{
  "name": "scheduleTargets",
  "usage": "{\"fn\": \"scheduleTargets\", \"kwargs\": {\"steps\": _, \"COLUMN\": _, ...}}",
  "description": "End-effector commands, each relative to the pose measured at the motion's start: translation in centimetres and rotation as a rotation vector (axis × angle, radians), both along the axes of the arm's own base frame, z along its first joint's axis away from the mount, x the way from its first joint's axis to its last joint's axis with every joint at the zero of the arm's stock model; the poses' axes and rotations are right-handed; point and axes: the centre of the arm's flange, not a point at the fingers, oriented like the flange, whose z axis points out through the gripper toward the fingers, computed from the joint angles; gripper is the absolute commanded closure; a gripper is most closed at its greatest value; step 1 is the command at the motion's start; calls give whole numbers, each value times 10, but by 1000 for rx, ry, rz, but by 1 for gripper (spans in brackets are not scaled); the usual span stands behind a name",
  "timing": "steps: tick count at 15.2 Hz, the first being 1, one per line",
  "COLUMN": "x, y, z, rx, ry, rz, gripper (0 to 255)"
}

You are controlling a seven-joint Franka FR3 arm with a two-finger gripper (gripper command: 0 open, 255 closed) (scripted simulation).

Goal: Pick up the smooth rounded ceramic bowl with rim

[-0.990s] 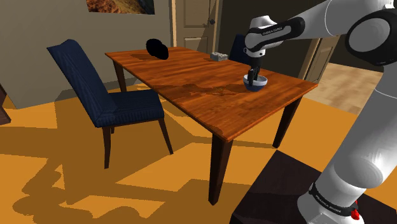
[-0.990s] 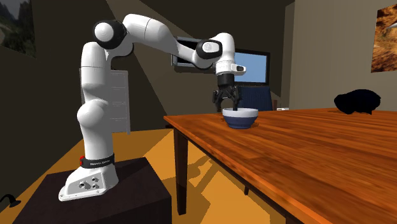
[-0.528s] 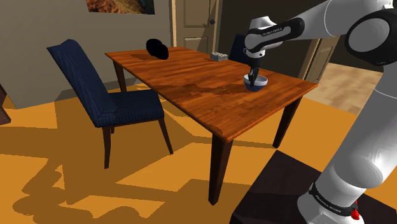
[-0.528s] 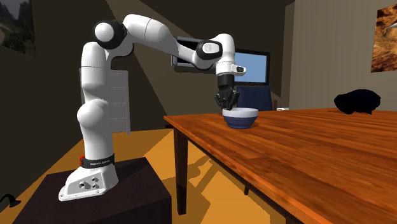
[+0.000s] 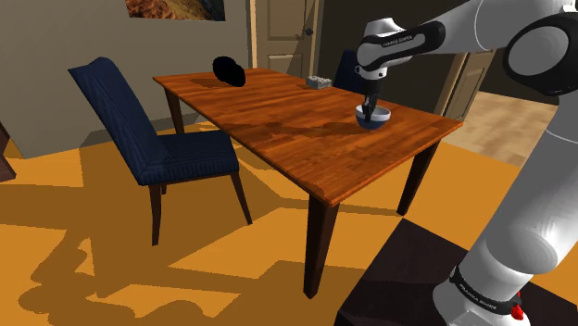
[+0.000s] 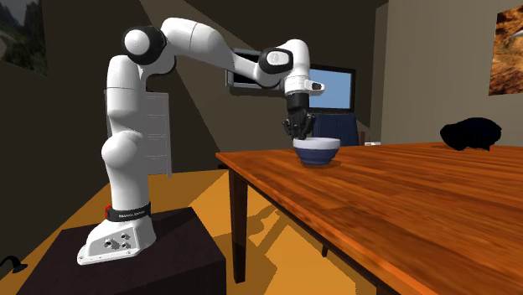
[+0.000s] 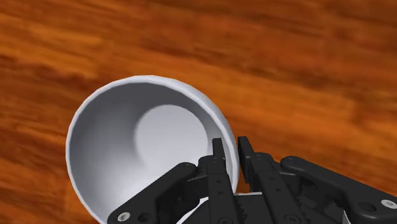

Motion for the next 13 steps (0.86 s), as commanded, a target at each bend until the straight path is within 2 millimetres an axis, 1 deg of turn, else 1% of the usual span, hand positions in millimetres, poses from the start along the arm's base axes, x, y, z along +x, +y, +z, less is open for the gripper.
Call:
{"fn": "scheduleTargets", "kwargs": {"steps": 1, "x": -1, "y": 0, "z": 10, "rx": 0, "ry": 0, "rz": 0, "gripper": 255}}
{"fn": "scheduleTargets", "kwargs": {"steps": 11, "x": -1, "y": 0, "z": 63, "rx": 0, "ry": 0, "rz": 0, "gripper": 255}}
{"fn": "scheduleTargets", "kwargs": {"steps": 13, "x": -1, "y": 0, "z": 64, "rx": 0, "ry": 0, "rz": 0, "gripper": 255}}
